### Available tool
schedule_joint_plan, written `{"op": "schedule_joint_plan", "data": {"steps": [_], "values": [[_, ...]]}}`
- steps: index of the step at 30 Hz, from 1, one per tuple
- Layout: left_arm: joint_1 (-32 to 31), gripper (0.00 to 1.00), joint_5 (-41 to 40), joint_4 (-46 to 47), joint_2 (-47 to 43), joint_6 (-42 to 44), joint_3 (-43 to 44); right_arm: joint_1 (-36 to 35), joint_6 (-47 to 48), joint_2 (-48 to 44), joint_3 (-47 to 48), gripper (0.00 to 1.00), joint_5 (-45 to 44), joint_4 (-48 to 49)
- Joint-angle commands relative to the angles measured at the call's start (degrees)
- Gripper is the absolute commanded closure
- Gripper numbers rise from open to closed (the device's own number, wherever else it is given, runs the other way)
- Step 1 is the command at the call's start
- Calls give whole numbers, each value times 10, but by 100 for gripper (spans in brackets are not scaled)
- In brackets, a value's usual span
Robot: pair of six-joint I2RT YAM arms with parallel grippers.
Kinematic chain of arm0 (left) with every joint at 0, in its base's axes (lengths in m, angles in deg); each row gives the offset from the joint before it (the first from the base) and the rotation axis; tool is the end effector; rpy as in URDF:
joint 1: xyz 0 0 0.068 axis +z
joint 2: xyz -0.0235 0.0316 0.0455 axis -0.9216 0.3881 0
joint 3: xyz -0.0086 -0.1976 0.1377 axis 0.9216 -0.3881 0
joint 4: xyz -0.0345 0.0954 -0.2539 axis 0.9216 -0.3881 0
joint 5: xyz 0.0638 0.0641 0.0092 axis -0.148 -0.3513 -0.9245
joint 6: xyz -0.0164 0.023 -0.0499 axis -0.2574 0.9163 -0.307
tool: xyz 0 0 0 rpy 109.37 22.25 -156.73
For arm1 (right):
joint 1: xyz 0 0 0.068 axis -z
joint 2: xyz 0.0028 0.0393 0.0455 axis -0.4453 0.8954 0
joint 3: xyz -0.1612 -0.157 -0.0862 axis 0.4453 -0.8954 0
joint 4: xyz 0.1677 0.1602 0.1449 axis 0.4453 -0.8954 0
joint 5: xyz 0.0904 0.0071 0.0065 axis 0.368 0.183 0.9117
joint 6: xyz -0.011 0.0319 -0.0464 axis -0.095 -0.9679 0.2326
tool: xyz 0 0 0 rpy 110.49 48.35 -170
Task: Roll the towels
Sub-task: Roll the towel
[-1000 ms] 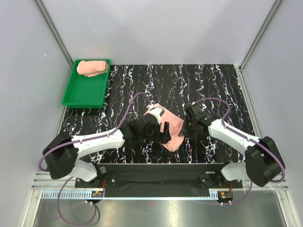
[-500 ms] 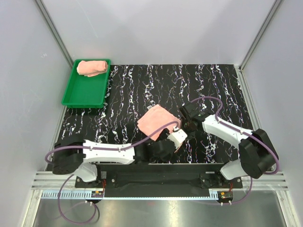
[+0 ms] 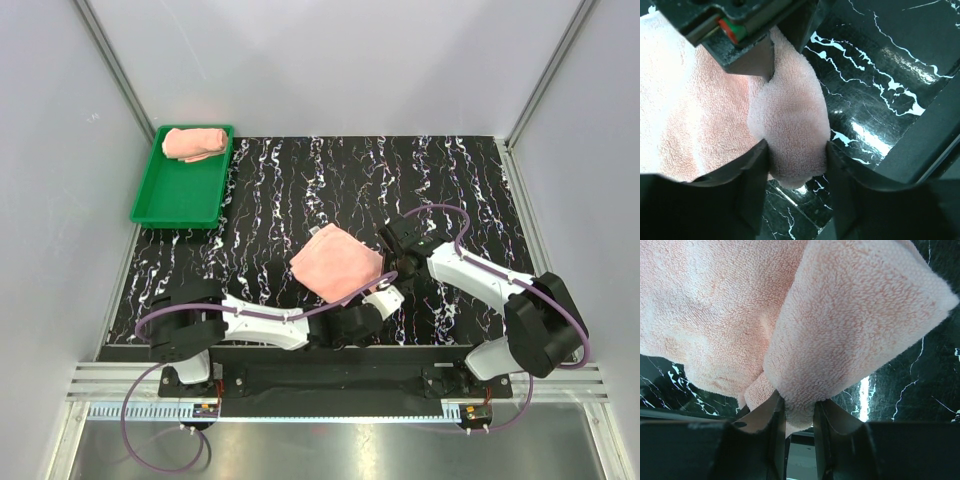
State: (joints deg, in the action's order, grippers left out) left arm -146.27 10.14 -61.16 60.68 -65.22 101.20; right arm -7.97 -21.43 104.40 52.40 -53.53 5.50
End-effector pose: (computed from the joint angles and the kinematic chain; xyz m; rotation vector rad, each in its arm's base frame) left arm 0.0841 -0.3419 0.1226 1.0420 1.9950 -0.3329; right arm 0.2286 0.1583 0.1489 0.1529 2.8736 0.3374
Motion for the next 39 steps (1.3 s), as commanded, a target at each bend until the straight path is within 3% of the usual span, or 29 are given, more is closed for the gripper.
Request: {"op": "schedule_joint_plan", "data": {"steps": [1,6,10,13,17,26,33,39], "values": [[-9,58,-17,43,7,-13,11,-7,9,5,19,78,2,-17],[-11,89,-15,46,13,-24,-3,-8,15,8,21,77,8,-17],[-11,99,9,46,1,-31,-10,-7,23,10,27,73,-8,-30],[-10,100,28,46,-17,-44,-19,-3,31,18,37,65,-30,-46],[-8,100,58,44,-48,-62,-35,37,40,11,33,47,-48,-45],[3,100,71,34,-71,-80,-52,143,80,27,27,43,-61,-32],[16,100,91,37,-65,-104,-59,208,87,54,113,30,-99,-72],[43,100,143,68,-74,-154,-85,224,63,-15,165,27,-147,-91]]}}
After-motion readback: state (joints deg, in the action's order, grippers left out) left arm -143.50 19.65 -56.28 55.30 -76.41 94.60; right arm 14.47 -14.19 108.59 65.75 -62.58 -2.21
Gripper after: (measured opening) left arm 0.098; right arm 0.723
